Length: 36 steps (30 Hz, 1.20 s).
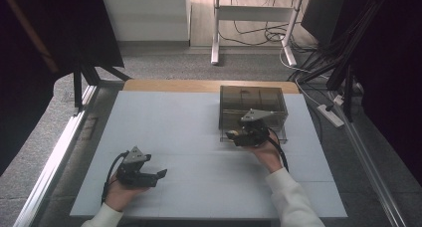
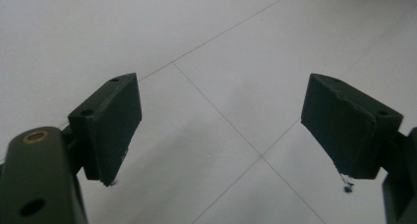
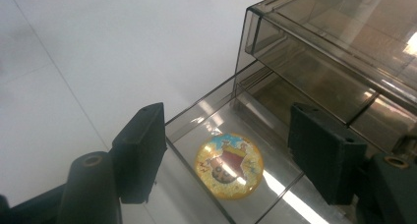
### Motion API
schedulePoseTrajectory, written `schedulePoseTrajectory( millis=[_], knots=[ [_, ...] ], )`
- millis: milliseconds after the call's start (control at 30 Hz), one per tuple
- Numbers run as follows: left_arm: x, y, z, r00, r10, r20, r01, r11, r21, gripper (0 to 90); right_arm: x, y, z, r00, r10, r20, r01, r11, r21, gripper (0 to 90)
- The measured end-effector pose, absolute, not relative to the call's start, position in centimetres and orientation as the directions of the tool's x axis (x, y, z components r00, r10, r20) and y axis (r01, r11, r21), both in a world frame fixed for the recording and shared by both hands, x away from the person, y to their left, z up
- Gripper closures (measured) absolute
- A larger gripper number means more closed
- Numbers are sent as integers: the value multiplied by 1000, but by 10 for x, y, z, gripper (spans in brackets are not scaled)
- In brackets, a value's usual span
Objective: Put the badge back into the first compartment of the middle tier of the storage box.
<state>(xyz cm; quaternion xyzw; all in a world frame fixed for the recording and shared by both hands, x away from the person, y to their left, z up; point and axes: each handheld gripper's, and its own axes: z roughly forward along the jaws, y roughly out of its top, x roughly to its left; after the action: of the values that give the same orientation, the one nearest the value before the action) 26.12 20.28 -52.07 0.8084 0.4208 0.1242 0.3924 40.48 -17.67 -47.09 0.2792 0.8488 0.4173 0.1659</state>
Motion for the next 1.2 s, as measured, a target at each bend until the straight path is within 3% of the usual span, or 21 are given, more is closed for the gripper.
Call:
schedulePoseTrajectory(
  millis=[600, 1200],
  knots=[
    [266, 204, -520, 618, 776, -131, 579, -336, 743, 158, 384, -194, -468, -772, 632, -68, 337, 497, 800, 300],
    [269, 205, -521, 614, 778, -133, 583, -333, 741, 157, 352, -247, -467, -713, 700, -46, 387, 447, 807, 301]
  ],
)
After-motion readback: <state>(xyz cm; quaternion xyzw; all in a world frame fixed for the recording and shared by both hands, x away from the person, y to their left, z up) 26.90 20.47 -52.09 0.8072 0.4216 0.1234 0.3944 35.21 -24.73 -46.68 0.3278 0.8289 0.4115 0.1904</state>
